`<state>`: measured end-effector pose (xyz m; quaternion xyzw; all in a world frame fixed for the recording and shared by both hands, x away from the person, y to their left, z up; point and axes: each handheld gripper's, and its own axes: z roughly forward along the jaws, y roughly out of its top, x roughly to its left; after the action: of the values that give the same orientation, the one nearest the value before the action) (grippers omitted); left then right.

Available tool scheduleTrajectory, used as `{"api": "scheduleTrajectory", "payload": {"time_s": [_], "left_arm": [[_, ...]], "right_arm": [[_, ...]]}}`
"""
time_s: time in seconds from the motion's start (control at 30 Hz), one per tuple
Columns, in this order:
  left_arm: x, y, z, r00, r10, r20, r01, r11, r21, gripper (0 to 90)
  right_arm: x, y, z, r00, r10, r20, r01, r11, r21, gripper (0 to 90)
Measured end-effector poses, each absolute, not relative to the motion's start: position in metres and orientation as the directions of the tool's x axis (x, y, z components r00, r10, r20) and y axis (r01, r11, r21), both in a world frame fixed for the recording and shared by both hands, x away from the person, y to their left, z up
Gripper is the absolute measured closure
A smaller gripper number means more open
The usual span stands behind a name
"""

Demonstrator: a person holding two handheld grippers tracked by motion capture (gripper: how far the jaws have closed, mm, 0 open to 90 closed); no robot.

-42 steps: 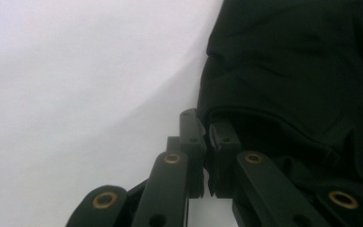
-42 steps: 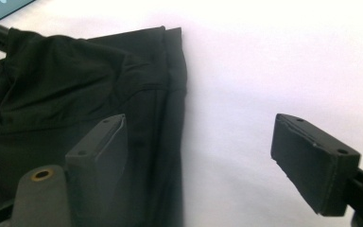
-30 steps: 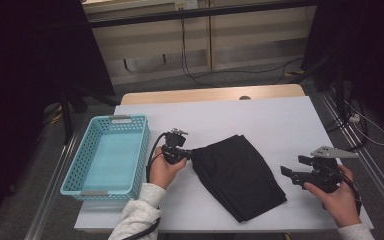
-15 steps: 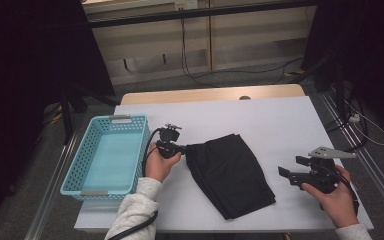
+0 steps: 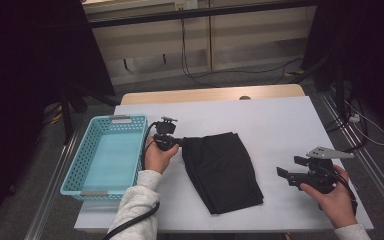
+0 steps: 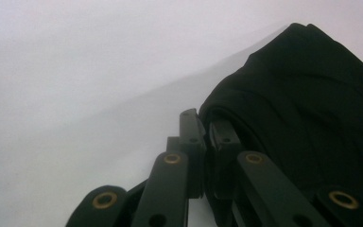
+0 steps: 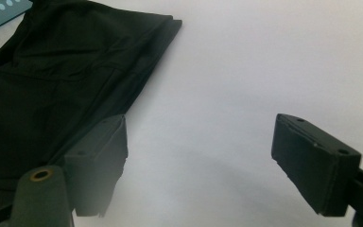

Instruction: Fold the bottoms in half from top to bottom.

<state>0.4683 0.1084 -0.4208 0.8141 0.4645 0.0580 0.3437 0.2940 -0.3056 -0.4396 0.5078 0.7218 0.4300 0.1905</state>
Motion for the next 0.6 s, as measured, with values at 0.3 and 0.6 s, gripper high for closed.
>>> {"api": "scheduleTrajectory", "payload": {"time_s": [0.3, 0.6], "left_arm": [[0.479, 0.108, -0.417, 0.561, 0.795, -0.229, 0.712, -0.322, 0.624, 86.6], [0.495, 0.110, -0.407, 0.526, 0.823, -0.214, 0.707, -0.283, 0.648, 85.9]], "right_arm": [[0.294, -0.305, -0.440, -0.413, 0.895, 0.165, 0.572, 0.114, 0.812, 18.8], [0.296, -0.302, -0.442, -0.427, 0.890, 0.162, 0.574, 0.128, 0.809, 18.8]]}}
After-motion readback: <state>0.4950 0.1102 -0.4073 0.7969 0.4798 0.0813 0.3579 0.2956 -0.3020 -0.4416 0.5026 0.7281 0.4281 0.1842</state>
